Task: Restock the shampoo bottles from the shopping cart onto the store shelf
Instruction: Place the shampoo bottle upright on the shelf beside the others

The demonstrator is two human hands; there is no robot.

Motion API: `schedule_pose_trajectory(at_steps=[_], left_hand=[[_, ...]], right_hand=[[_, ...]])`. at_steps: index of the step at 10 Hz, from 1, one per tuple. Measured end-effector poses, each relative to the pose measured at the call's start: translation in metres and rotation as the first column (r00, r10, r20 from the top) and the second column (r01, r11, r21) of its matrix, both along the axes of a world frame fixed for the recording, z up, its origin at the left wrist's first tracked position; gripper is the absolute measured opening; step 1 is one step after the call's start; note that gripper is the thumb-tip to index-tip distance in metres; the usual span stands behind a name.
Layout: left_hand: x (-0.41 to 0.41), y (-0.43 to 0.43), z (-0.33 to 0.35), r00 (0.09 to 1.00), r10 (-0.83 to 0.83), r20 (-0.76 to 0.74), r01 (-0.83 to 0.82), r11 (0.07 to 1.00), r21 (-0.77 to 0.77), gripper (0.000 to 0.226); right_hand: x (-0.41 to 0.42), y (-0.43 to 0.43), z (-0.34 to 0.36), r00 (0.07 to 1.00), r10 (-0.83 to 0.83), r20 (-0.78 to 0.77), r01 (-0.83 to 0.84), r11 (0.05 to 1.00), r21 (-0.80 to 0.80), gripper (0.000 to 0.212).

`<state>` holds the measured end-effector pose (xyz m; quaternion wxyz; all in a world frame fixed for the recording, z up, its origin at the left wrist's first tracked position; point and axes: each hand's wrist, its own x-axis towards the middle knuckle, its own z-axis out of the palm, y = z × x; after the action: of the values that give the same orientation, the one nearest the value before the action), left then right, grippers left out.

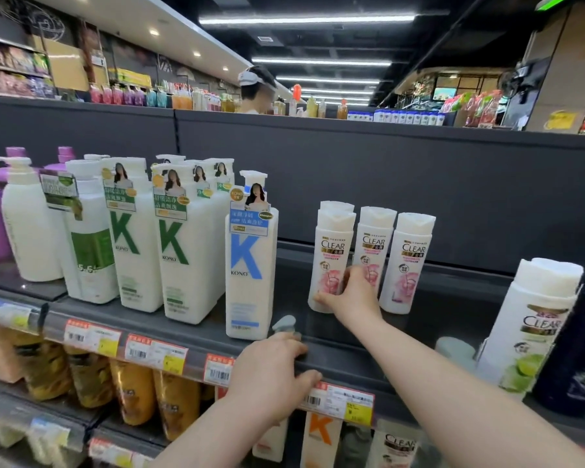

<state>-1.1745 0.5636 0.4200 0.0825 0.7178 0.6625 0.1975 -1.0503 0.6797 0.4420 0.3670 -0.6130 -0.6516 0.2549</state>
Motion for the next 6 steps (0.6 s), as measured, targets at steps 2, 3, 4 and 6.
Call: schedule_pose_trajectory(at_steps=[2,3,4,6], left_hand=[[-0.0002,-0.0007,-0.0015,1.0,-0.001,0.01,0.001,1.0,-0.01,0.052],[-0.0001,-0.0011,-0.0006,1.0,0.004,0.01,-0.004,1.0,-0.008,0.05],[-0.0005,-0.0021,-0.0001,1.0,-0.008,0.01,0.007,1.0,0.002,0.047],[-0.0006,-0.0036,0.0,1.0,-0.011,0.018,0.01,1.0,0.02,0.045]], right_hand=[[-0.0023,-0.0002,0.0012,1.0,-0.008,0.019,0.008,1.0,0.004,0.045],[-0.0024,-0.0002,0.0007,1.0,-0.006,0.024,0.006,1.0,0.0,0.045],[-0.0028,0.0003,0.001,1.0,-0.007,0.02,0.007,1.0,-0.008,0.046],[-0.0029,0.0001,0.0009,1.0,0.0,0.004,0.0,1.0,-0.022,0.047]])
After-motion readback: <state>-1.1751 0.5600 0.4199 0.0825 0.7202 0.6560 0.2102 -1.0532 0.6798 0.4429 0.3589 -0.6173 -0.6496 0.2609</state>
